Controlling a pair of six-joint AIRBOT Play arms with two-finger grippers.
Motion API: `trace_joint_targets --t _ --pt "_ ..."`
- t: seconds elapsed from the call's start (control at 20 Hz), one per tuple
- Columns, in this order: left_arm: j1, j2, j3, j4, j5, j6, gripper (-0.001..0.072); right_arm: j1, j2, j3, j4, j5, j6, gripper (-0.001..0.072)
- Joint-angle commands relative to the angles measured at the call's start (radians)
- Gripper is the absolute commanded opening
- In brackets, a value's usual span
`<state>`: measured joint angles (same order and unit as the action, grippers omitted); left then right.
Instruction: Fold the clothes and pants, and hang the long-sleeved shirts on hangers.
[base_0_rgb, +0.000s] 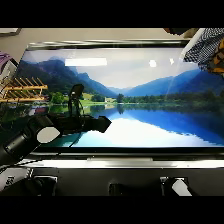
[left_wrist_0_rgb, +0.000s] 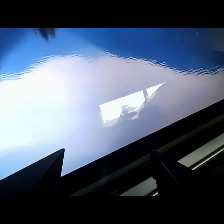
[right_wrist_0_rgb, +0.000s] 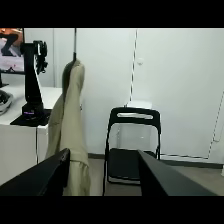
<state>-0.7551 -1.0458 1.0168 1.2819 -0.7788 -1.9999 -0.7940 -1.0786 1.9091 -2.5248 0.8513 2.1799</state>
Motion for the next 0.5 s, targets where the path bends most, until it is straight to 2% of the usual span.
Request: trace_joint_targets --t 0.0,0.1,0.15,0.2,0.25,0.3,0.35,0.45 --pt "0.001 0.001 0.003 0.000 0.000 -0.028 0.0619 0.000 0.083 0.000 0.000 0.015 -0.002 0.0497" --pt "0.002 0.005 0.010 0.001 0.000 -0.029 0.0618 0.000 0.134 0.000 0.034 -0.099 0.068 0.0495" --pt "0.011 0.008 0.018 0.000 0.000 -0.034 0.0618 0.001 0.153 0.000 0.124 -0.187 0.132 0.0483" --pt "0.029 0.015 0.028 0.001 0.000 -0.054 0.0617 0.001 0.161 0.000 0.283 -0.274 0.183 0.0471" --pt "0.060 0.023 0.043 0.001 0.000 -0.054 0.0615 0.001 0.153 0.000 0.529 -0.361 0.199 0.0450" --pt "0.098 0.033 0.058 0.001 0.000 -0.054 0.0615 0.022 0.130 0.000 0.818 -0.412 0.122 0.0438" --pt "0.145 0.047 0.076 0.001 0.000 -0.053 0.0614 0.081 0.103 0.000 1.043 -0.418 -0.038 0.0437" --pt "0.260 0.086 0.116 0.001 -0.001 -0.049 0.0613 0.285 0.028 0.000 1.307 -0.350 -0.378 0.0437"
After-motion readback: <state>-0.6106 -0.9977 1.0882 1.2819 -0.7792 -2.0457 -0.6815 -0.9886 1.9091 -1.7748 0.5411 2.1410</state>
